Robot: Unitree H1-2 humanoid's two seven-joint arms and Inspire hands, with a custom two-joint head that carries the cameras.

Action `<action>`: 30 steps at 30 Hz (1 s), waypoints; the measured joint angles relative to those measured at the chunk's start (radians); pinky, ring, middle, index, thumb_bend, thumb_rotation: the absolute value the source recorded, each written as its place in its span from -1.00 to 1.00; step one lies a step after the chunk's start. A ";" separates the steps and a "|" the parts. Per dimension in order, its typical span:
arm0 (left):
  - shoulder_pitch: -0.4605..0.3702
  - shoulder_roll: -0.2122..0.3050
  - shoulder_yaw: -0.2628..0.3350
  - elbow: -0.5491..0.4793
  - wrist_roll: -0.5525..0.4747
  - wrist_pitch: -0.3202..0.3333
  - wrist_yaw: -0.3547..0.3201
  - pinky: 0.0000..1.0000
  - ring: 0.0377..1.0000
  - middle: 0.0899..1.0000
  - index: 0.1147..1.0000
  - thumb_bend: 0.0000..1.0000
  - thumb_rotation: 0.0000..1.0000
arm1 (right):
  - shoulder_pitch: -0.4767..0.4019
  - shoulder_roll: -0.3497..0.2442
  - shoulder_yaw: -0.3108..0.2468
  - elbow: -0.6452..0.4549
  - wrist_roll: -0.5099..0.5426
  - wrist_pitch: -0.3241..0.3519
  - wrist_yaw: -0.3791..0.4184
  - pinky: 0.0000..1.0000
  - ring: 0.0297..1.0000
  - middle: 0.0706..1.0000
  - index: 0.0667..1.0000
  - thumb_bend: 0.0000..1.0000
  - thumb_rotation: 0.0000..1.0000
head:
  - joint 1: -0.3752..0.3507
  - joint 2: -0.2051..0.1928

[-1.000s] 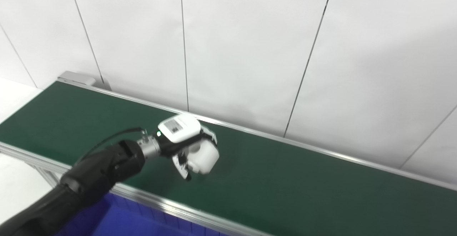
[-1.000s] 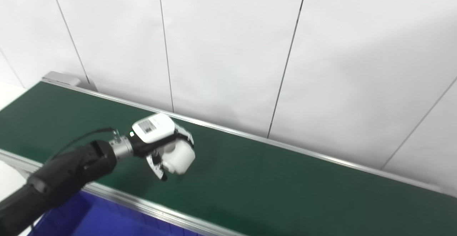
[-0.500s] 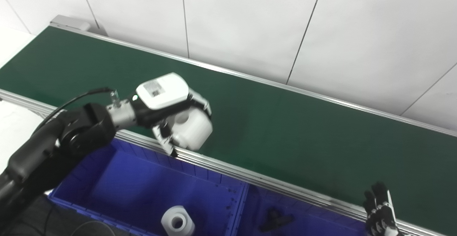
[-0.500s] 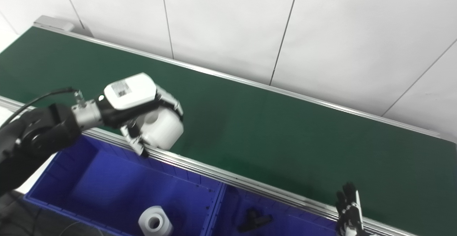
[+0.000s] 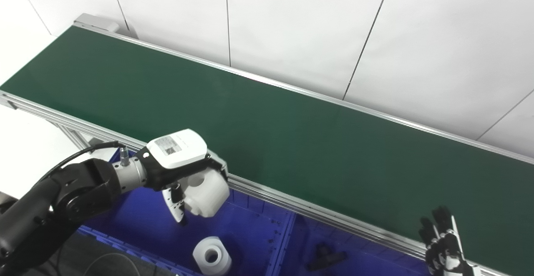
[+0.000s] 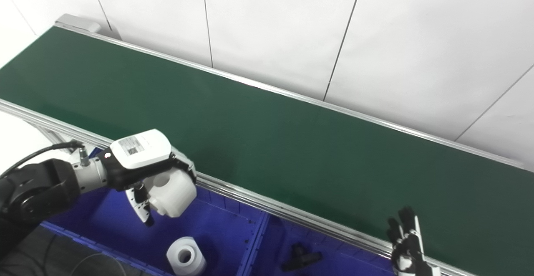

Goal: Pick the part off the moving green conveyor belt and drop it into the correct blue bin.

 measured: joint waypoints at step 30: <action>-0.075 0.029 -0.071 -0.148 0.106 0.287 -0.644 1.00 1.00 1.00 0.99 1.00 0.36 | 0.056 0.057 0.018 -0.036 -0.044 0.000 -0.017 0.90 0.93 1.00 1.00 0.49 0.84 | -0.035 0.012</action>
